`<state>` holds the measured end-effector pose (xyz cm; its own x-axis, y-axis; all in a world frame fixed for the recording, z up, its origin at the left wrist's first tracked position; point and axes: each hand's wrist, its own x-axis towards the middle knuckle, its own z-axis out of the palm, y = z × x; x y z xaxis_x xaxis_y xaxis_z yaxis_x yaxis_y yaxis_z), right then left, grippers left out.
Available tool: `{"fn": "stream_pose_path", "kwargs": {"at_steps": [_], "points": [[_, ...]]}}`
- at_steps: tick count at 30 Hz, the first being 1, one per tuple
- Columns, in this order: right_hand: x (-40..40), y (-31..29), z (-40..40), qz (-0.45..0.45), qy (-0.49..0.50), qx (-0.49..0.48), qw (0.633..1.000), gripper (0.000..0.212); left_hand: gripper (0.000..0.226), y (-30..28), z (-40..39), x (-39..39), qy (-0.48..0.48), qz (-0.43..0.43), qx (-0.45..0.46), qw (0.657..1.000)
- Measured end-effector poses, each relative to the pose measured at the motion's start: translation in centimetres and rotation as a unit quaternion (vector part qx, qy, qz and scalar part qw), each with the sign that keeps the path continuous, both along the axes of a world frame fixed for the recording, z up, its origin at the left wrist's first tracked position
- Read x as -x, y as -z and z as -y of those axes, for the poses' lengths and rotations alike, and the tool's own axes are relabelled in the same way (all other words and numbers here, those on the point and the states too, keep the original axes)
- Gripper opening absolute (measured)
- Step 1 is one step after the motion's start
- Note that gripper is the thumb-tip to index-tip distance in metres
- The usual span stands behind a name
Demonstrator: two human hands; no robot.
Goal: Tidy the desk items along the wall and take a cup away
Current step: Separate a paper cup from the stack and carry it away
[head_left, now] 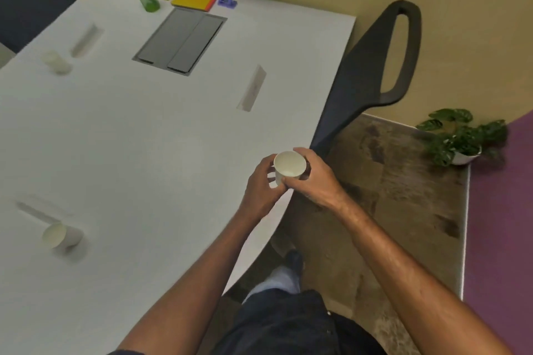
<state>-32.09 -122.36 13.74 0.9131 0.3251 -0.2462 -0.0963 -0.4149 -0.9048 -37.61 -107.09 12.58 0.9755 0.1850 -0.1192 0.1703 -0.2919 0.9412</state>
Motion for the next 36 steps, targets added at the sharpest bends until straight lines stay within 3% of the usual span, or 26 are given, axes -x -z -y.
{"fn": "stream_pose_path", "kwargs": {"at_steps": [10,19,24,36], "points": [[-17.4,-1.1,-5.9,0.016,-0.075,0.058,0.995,0.087,0.060,-0.2,-5.5,-15.1,-0.032,-0.002,-0.022,0.999],[-30.4,-0.7,-11.7,0.019,-0.170,0.129,0.977,0.076,0.060,1.6,-9.1,-25.6,-0.095,0.006,-0.035,0.995],[-37.0,0.4,-13.7,0.016,-0.213,0.156,0.964,0.071,0.063,3.7,-10.7,-30.8,-0.107,-0.027,-0.095,0.989],[-48.8,7.6,-15.8,0.054,-0.185,0.195,0.962,0.080,0.072,10.9,-12.8,-27.7,-0.256,-0.138,-0.266,0.919]]}}
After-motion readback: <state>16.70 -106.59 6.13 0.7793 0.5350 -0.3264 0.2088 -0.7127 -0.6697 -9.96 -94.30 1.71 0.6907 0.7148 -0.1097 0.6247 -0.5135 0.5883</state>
